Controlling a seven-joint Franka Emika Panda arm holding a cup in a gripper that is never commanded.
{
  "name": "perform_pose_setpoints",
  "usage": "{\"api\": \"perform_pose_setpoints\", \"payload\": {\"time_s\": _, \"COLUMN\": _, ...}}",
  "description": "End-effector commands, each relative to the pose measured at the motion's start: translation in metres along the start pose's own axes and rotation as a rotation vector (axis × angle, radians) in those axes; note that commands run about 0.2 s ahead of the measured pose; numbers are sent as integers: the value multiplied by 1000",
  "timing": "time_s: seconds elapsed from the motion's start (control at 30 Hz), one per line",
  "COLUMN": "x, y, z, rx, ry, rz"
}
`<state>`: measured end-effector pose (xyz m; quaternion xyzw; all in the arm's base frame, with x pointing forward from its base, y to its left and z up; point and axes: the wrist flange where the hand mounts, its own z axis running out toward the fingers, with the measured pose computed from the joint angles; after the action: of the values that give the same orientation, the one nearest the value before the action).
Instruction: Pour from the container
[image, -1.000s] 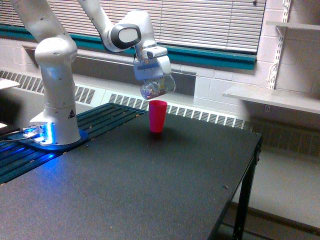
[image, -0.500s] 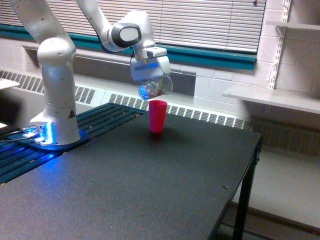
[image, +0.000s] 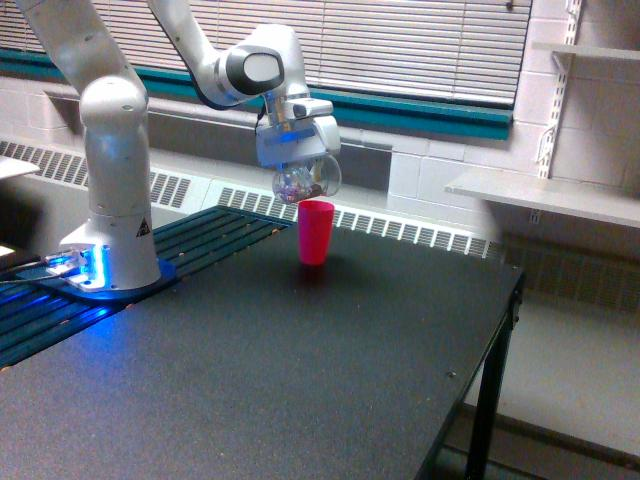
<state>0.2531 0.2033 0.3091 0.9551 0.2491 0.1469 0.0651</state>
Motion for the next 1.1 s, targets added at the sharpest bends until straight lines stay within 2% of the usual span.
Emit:
{"api": "perform_pose_setpoints", "payload": {"time_s": 0.03, "x": -18, "y": -7, "z": 10, "rx": -7, "ry": -38, "rz": 5}}
{"api": "perform_pose_setpoints", "payload": {"time_s": 0.77, "x": -30, "y": -21, "z": 7, "rx": -20, "ry": -72, "rz": -48}}
{"api": "perform_pose_setpoints", "payload": {"time_s": 1.1, "x": -33, "y": -14, "z": 2, "rx": -44, "ry": -95, "rz": -101}}
